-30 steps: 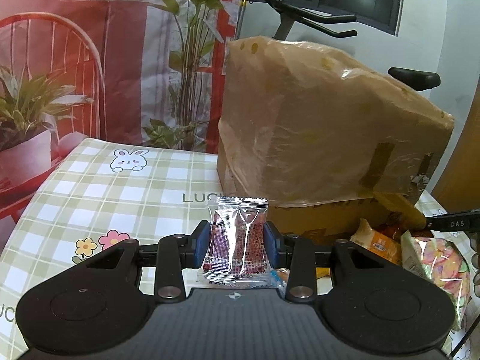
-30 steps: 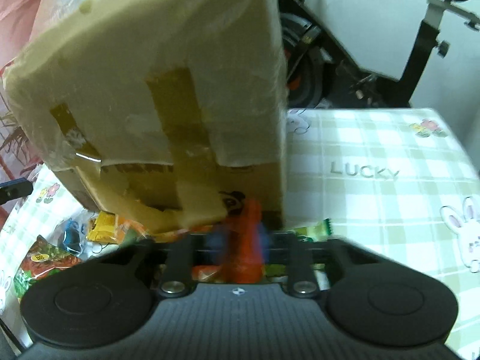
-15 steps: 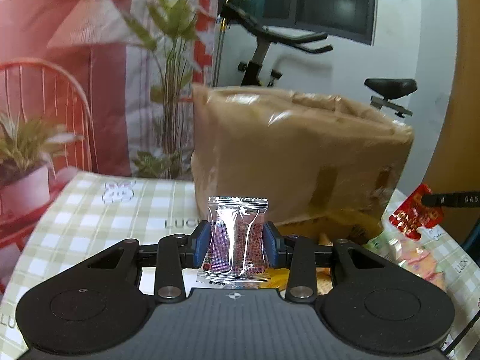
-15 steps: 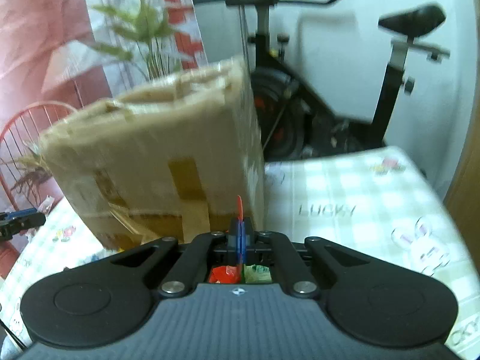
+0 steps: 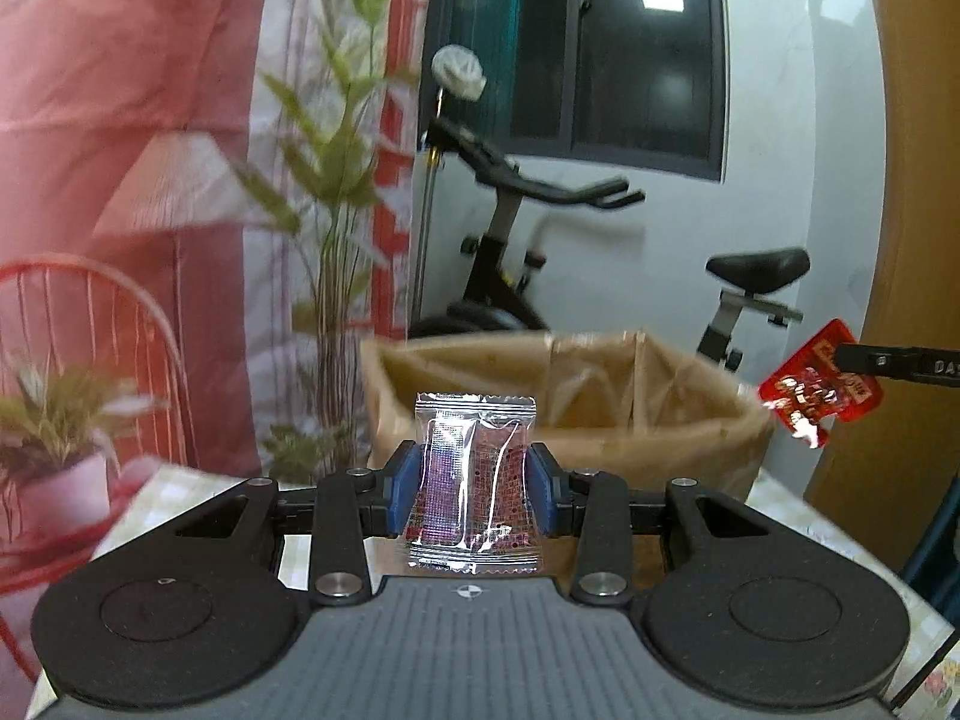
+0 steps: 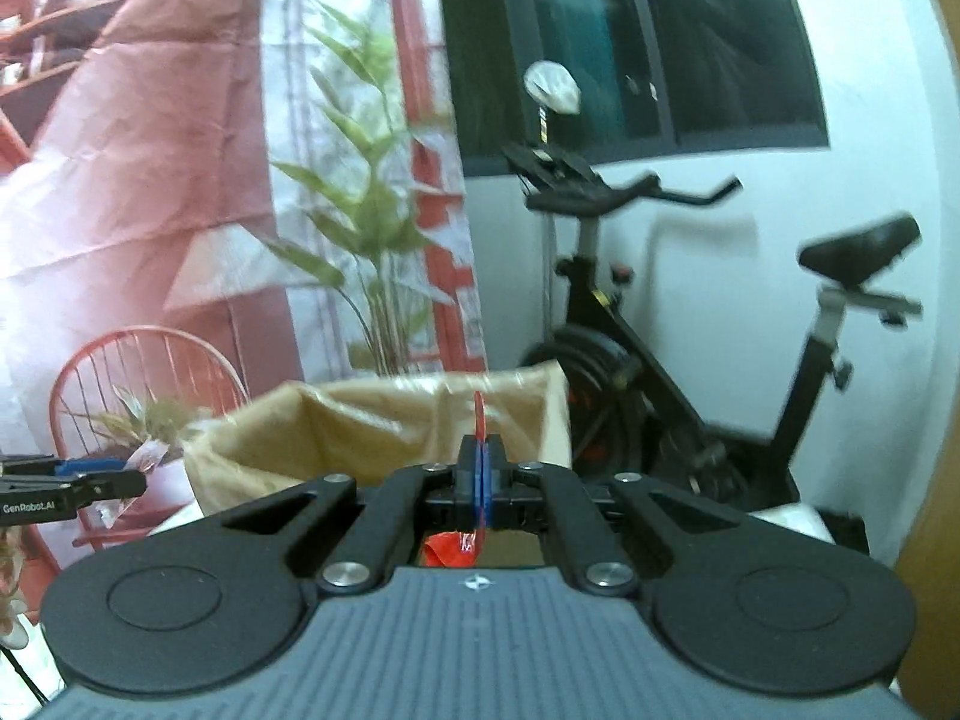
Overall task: Organize snacks
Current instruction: 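Carry both packets over the box and open both tools to release, then move both tools back down to the snack pile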
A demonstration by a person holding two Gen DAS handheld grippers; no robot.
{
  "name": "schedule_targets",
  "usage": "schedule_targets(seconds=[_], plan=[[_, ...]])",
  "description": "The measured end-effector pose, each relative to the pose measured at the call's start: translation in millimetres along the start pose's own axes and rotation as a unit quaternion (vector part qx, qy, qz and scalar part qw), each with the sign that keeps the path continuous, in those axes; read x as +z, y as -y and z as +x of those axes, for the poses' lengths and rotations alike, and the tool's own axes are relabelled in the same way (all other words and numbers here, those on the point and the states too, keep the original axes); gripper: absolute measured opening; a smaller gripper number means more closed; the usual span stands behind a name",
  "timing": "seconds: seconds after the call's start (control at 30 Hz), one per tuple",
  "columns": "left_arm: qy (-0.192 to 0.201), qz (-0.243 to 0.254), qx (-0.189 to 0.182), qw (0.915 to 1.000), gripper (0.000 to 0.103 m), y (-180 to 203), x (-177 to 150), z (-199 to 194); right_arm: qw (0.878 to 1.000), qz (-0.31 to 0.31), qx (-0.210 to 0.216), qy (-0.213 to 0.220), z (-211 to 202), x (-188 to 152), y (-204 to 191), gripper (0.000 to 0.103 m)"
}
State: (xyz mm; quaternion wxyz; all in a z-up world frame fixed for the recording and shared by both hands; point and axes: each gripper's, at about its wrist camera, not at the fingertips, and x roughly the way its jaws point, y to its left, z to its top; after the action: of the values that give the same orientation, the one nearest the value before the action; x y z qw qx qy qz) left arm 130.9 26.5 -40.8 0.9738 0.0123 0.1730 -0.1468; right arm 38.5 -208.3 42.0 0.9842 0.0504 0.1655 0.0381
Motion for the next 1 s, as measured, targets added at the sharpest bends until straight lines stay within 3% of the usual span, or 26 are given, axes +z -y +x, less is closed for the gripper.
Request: schedule_targets(seconds=[0.17,0.37,0.5,0.57,0.63,0.73,0.8,0.9,0.97,1.0], plan=[[0.019,0.024,-0.003,0.9995,0.041,16,36,26,1.0,-0.022,0.014,0.011,35,21,-7,0.001],[-0.026,0.016,0.006,0.9995,0.041,22,50,88,1.0,-0.008,0.014,-0.021,95,23,-9,0.001],[-0.056,0.017,0.012,0.9982,0.055,22,46,110,0.998,0.011,0.005,-0.057,117,11,-5,0.006],[-0.062,0.005,0.011,0.998,0.058,17,42,111,0.997,0.017,0.006,-0.069,118,6,-2,0.027],[-0.067,-0.002,0.009,0.9977,0.058,11,38,106,0.997,0.019,0.012,-0.072,114,2,1,0.034],[-0.071,-0.003,0.008,0.9975,0.058,2,32,92,0.997,0.018,0.022,-0.075,100,-2,4,0.036],[-0.069,-0.002,0.012,0.9976,0.058,-2,30,78,0.997,0.023,0.029,-0.073,88,-4,5,0.044],[-0.072,-0.009,0.016,0.9972,0.06,-9,25,55,0.996,0.028,0.041,-0.069,69,-6,5,0.063],[-0.077,-0.026,0.006,0.9967,0.072,-15,17,39,0.997,0.021,0.047,-0.065,54,-11,1,0.082],[-0.079,-0.034,0.003,0.9963,0.073,-18,12,29,0.997,0.017,0.05,-0.063,48,-13,-1,0.085]])
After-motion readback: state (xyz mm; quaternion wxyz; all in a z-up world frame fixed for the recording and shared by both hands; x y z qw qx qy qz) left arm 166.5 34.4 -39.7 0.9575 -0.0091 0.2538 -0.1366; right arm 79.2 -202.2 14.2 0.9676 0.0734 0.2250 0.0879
